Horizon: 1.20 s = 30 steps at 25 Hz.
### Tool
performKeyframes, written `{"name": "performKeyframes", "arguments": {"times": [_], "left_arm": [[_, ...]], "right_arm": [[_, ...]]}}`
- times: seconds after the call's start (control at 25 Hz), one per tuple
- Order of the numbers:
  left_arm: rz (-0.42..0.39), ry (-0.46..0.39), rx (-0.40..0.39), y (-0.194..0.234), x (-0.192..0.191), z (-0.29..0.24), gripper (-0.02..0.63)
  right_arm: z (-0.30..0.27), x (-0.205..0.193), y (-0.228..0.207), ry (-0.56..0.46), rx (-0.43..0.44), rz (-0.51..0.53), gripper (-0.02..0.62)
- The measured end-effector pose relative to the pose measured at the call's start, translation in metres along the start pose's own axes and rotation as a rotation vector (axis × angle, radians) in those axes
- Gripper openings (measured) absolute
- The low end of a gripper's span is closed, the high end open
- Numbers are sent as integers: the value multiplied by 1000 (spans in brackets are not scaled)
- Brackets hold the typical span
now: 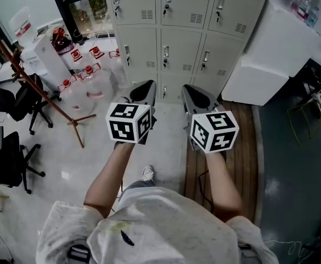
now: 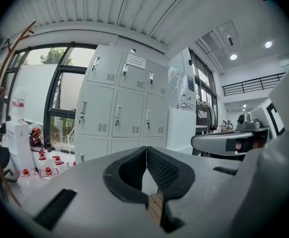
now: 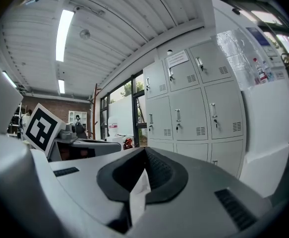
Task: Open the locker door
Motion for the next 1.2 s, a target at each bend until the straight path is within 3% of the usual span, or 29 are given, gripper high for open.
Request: {"name": "performKeyframes", "arguments": {"times": [0.56,1.2], "left_arm": [[17,13,-60,77,25,-80,9],[41,43,-124,142,33,-132,9]], "right_arm": [[-101,24,-25,3,-37,-28,3],[-195,40,-23,13,-48,-54,3]]}}
Point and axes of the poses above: the fingertips, and each gripper's own axes: z backward along the fingers, y to its left, x out of its top, the point moved 2 cm from there along z, backward along the fingers, and after that the axes turned 2 degrees about y, right-handed, at the moved point
